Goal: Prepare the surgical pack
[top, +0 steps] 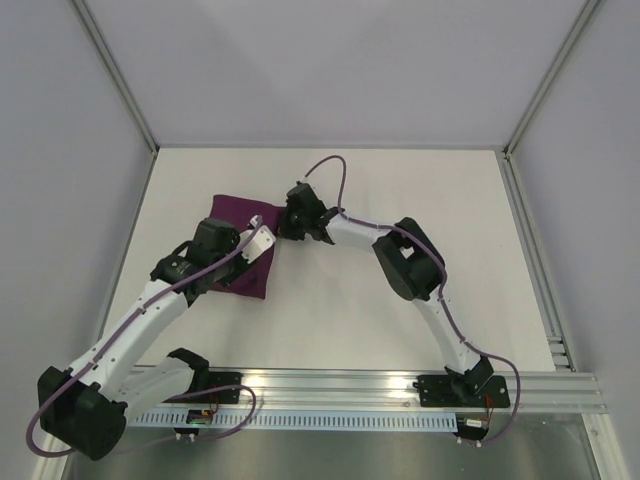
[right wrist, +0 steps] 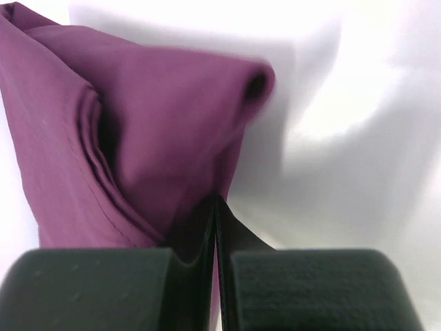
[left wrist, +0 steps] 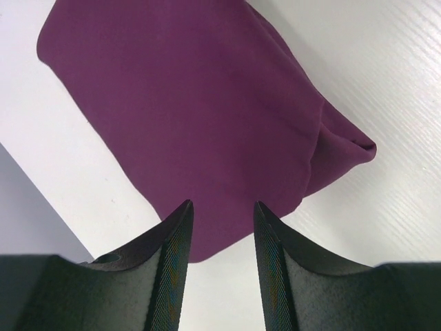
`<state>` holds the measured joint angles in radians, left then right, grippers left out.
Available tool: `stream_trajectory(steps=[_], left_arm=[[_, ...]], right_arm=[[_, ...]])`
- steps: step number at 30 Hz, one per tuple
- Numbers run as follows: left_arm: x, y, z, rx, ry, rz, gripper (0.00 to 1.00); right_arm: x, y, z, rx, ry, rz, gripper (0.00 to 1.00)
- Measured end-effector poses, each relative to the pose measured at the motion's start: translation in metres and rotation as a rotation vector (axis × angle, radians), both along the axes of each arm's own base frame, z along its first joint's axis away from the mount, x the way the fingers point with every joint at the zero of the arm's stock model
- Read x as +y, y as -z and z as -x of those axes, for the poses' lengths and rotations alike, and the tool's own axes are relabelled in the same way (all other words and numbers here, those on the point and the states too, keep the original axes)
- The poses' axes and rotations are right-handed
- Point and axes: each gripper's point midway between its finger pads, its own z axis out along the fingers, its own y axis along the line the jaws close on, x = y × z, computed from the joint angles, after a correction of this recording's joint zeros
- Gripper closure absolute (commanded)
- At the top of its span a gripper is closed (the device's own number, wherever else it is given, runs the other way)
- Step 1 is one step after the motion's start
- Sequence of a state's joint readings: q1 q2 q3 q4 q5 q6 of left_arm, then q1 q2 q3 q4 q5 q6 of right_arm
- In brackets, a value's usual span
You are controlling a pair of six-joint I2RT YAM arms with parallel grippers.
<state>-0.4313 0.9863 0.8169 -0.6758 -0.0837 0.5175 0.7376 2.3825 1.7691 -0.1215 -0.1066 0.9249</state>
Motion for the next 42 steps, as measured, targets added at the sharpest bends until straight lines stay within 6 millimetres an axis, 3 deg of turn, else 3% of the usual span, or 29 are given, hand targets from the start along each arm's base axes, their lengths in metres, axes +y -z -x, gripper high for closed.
stream_trajectory(steps=[4,7,14,17,21,29,38,42], left_arm=[[0.005,0.004,-0.002,0.012,-0.022,-0.013,0.51],[0.007,0.009,-0.004,0.027,-0.032,-0.022,0.51],[0.011,0.022,-0.001,0.069,-0.047,-0.042,0.51],[0.011,0.022,-0.001,0.072,-0.052,-0.037,0.51],[0.011,0.022,0.000,0.073,-0.054,-0.034,0.51],[0.010,0.016,0.001,0.051,-0.053,-0.021,0.51],[0.012,0.014,0.000,0.045,-0.060,-0.016,0.51],[0.014,0.014,0.000,0.044,-0.065,-0.014,0.51]], right_arm=[[0.014,0.001,0.012,0.030,0.014,-0.030,0.99],[0.012,0.007,0.026,0.040,0.033,-0.051,1.00],[0.002,0.008,0.082,0.071,-0.007,-0.040,1.00],[0.011,0.008,0.107,0.077,-0.048,-0.040,1.00],[0.027,0.007,0.124,0.086,-0.093,-0.058,1.00],[0.058,0.005,0.091,0.076,-0.089,-0.096,0.99],[0.048,0.006,0.071,0.055,-0.049,-0.072,0.96],[0.043,-0.008,0.033,0.011,-0.020,-0.035,0.96]])
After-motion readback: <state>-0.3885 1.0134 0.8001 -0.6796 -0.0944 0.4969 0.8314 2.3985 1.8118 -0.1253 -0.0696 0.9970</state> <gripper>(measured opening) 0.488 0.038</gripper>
